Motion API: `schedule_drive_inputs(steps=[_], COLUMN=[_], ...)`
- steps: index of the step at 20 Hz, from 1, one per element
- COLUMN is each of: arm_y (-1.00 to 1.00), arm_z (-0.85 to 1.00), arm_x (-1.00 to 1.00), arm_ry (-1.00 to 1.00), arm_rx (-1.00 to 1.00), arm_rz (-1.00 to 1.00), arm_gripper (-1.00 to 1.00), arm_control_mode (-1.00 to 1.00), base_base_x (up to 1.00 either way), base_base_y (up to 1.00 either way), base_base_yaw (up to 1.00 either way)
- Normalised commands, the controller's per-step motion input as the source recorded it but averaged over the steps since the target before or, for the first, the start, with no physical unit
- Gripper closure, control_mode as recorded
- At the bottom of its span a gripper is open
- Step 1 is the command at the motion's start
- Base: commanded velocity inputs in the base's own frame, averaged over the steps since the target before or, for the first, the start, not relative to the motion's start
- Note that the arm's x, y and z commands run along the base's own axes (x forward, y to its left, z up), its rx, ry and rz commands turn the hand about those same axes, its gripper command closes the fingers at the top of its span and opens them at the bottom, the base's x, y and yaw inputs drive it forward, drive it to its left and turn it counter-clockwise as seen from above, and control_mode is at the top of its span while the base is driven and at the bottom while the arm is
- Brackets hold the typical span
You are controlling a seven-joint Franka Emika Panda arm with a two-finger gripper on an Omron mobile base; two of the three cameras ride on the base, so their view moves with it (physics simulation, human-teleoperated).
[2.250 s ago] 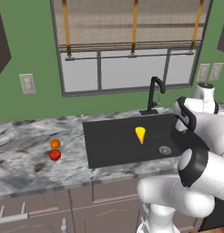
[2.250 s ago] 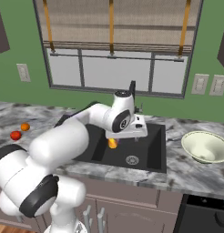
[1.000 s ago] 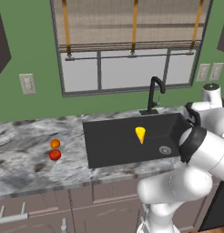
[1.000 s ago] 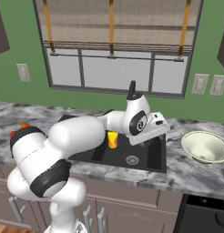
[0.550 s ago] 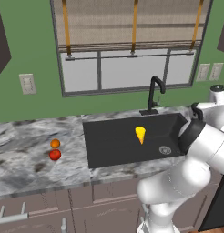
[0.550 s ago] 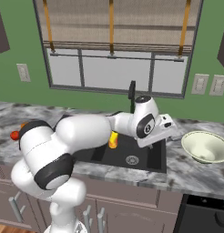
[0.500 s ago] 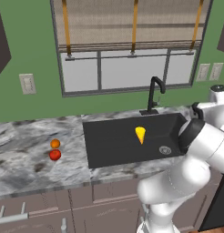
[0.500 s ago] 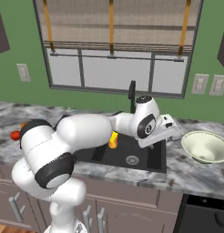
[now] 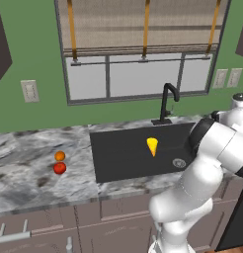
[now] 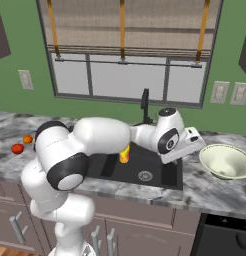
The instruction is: Remove the tangerine and tomato from the sink. Then move the bowl and cup from the counter to the sink for washing.
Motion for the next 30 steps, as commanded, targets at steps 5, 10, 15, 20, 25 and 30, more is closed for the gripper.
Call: schedule_drive_inputs(steps=[5,10,15,20,25,30], arm_y=[-0.28,-0.28,-0.26,-0.20,-0.18,-0.15], arm_z=[-0.15,-0.16,-0.13,-0.12,-0.10,-0.14], arm_x=[0.23,0.18,0.21,0.20,0.25,0.21], arm_ry=[0.00,0.00,0.00,0.00,0.00,0.02], arm_rx=[0.00,0.00,0.00,0.00,0.00,0.00], arm_rz=[0.00,0.00,0.00,0.00,0.00,0.00], arm_gripper=[-1.00,-1.00,-1.00,-1.00,-1.00,-1.00], arm_control_mode=[-1.00,-1.00,-1.00,-1.00,-1.00,-1.00], base_base_x=[0.00,0.00,0.00,0.00,0.00,0.00], base_base_y=[0.00,0.00,0.00,0.00,0.00,0.00], base_base_yaw=[0.00,0.00,0.00,0.00,0.00,0.00])
